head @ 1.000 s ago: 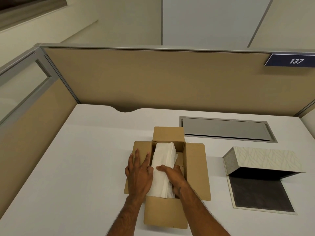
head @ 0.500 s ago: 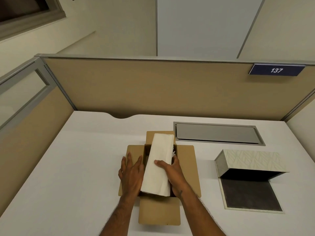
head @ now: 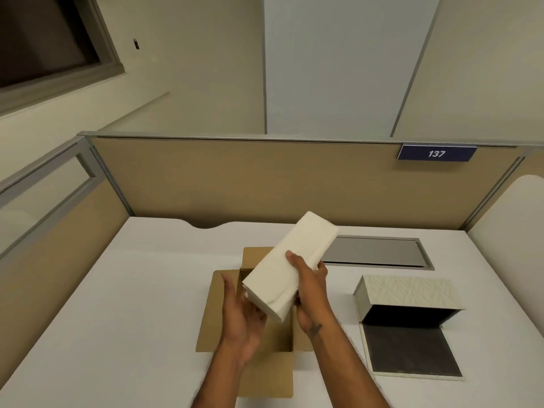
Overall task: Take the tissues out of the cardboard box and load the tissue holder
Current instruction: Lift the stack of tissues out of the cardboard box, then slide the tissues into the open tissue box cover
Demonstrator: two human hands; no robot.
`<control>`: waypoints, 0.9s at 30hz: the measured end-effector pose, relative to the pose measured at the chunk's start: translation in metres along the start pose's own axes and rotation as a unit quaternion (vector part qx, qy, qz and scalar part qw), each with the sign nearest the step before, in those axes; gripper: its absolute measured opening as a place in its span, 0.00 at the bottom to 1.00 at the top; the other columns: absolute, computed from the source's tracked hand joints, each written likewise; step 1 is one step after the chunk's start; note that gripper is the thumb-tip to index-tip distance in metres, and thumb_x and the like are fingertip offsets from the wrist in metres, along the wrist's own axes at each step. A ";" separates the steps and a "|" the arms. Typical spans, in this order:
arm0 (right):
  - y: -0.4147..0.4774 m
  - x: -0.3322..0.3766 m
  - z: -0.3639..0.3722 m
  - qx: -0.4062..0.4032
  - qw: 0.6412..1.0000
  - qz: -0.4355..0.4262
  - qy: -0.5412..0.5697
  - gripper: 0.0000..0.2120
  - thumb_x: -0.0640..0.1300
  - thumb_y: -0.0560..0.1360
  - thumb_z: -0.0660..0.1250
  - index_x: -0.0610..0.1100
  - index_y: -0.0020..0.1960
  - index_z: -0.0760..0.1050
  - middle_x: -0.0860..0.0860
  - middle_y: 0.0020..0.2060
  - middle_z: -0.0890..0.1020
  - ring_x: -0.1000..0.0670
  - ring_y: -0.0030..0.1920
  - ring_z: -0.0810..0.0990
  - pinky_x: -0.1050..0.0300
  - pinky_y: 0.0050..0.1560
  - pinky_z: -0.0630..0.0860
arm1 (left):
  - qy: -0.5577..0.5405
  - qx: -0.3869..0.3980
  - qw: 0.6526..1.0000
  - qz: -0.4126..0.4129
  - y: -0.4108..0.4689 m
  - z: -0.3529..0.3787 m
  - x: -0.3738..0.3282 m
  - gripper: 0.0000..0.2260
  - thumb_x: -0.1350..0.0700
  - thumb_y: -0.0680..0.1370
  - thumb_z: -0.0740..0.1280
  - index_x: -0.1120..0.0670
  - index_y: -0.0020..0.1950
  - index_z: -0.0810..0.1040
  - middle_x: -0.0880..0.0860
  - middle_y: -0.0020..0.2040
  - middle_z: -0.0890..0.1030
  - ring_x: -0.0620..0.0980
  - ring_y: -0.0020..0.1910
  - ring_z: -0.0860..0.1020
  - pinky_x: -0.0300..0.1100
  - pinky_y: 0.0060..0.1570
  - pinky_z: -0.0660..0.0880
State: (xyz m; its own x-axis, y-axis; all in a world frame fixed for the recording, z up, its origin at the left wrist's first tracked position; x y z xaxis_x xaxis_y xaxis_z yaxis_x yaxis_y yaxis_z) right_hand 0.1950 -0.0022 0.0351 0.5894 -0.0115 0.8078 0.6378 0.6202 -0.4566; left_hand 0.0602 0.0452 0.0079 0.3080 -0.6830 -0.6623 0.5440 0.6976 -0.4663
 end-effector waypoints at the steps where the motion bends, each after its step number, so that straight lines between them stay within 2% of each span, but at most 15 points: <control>1: -0.003 0.006 -0.005 -0.012 1.000 -0.004 0.008 0.39 0.50 0.68 0.76 0.55 0.71 0.57 0.49 0.55 0.81 0.45 0.54 0.81 0.45 0.51 0.81 | -0.014 0.010 1.000 -0.008 -0.006 0.011 0.003 0.39 0.24 0.64 0.64 0.53 0.62 0.80 0.59 0.61 0.82 0.60 0.61 0.79 0.57 0.66 0.71; 3: -0.007 0.016 -0.016 -0.039 0.999 -0.018 0.019 0.42 0.51 0.67 0.76 0.56 0.72 0.55 0.49 0.55 0.81 0.46 0.53 0.81 0.45 0.51 0.81 | -0.008 0.026 1.000 -0.003 -0.015 0.032 0.006 0.36 0.28 0.66 0.67 0.52 0.62 0.80 0.59 0.60 0.82 0.60 0.60 0.80 0.57 0.60 0.76; 6: -0.017 0.030 -0.034 -0.077 0.996 -0.042 0.028 0.43 0.51 0.67 0.76 0.58 0.73 0.53 0.50 0.55 0.80 0.47 0.53 0.81 0.43 0.54 0.81 | 0.029 0.026 0.999 0.008 -0.028 0.060 0.011 0.30 0.35 0.64 0.73 0.49 0.60 0.79 0.56 0.54 0.85 0.58 0.54 0.83 0.51 0.46 0.82; 7: -0.020 0.034 -0.039 -0.087 0.994 -0.051 0.029 0.43 0.51 0.68 0.75 0.58 0.73 0.52 0.51 0.54 0.80 0.48 0.52 0.81 0.45 0.52 0.82 | 0.055 0.024 0.998 0.011 -0.031 0.068 0.014 0.29 0.38 0.63 0.75 0.48 0.60 0.79 0.55 0.52 0.86 0.57 0.55 0.83 0.51 0.47 0.82; 10: -0.030 0.047 -0.058 -0.111 0.991 -0.075 0.025 0.44 0.51 0.69 0.75 0.58 0.74 0.49 0.53 0.52 0.79 0.51 0.50 0.81 0.56 0.40 0.79 | 0.133 0.012 0.991 0.014 -0.040 0.087 0.026 0.27 0.45 0.65 0.77 0.47 0.62 0.77 0.55 0.53 0.85 0.57 0.57 0.80 0.57 0.57 0.79; 13: -0.038 0.062 -0.080 -0.111 0.989 -0.088 0.031 0.46 0.52 0.68 0.75 0.60 0.74 0.48 0.50 0.56 0.79 0.52 0.50 0.80 0.60 0.37 0.76 | 0.155 0.025 0.988 0.000 -0.048 0.105 0.036 0.28 0.46 0.64 0.77 0.49 0.62 0.77 0.56 0.56 0.83 0.58 0.57 0.80 0.57 0.58 0.79; 15: -0.042 0.071 -0.097 -0.107 0.988 -0.096 0.047 0.45 0.52 0.68 0.76 0.59 0.74 0.49 0.50 0.56 0.79 0.51 0.51 0.81 0.58 0.39 0.78 | 0.165 0.040 0.985 -0.015 -0.054 0.116 0.041 0.28 0.46 0.64 0.78 0.49 0.62 0.76 0.58 0.57 0.81 0.59 0.57 0.79 0.56 0.54 0.81; 17: -0.043 0.080 -0.117 -0.105 0.987 -0.100 0.073 0.45 0.53 0.67 0.76 0.59 0.74 0.50 0.50 0.55 0.79 0.49 0.53 0.81 0.52 0.46 0.81 | 0.178 0.049 0.982 -0.035 -0.061 0.122 0.048 0.28 0.47 0.64 0.78 0.51 0.62 0.76 0.60 0.58 0.79 0.60 0.57 0.79 0.56 0.50 0.82; 20: -0.044 0.095 -0.152 -0.115 0.982 -0.099 0.112 0.43 0.53 0.67 0.76 0.56 0.73 0.54 0.47 0.58 0.79 0.46 0.55 0.80 0.43 0.55 0.81 | 0.200 0.054 0.977 -0.058 -0.070 0.126 0.056 0.29 0.47 0.64 0.79 0.53 0.61 0.76 0.62 0.58 0.79 0.59 0.55 0.79 0.54 0.47 0.82; 25: -0.050 0.114 -0.206 -0.119 0.985 -0.079 0.098 0.45 0.53 0.66 0.76 0.53 0.75 0.55 0.43 0.60 0.76 0.44 0.57 0.77 0.45 0.53 0.78 | 0.231 0.052 0.969 -0.074 -0.077 0.123 0.062 0.30 0.45 0.60 0.80 0.56 0.58 0.80 0.60 0.50 0.82 0.56 0.47 0.81 0.48 0.39 0.81; 27: -0.054 0.118 -0.218 -0.081 0.992 -0.062 0.076 0.39 0.52 0.65 0.76 0.47 0.72 0.65 0.41 0.61 0.77 0.44 0.58 0.77 0.47 0.54 0.78 | 0.242 0.048 0.966 -0.075 -0.075 0.123 0.063 0.32 0.45 0.57 0.82 0.57 0.56 0.81 0.60 0.48 0.83 0.56 0.46 0.81 0.47 0.38 0.81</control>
State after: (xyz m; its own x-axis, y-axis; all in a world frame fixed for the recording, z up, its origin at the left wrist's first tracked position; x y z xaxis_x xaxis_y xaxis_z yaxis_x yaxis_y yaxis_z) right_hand 0.3382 -0.2085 0.0742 0.5616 -0.2045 0.8017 0.7741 0.4721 -0.4218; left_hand 0.1344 -0.0769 0.0734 -0.1684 -0.5775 -0.7988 0.6309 0.5595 -0.5375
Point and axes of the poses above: each hand's wrist, its own y-axis towards the middle knuckle, its own z-axis out of the palm, x = y × z, the point moved 7 cm from there along y, towards the middle knuckle
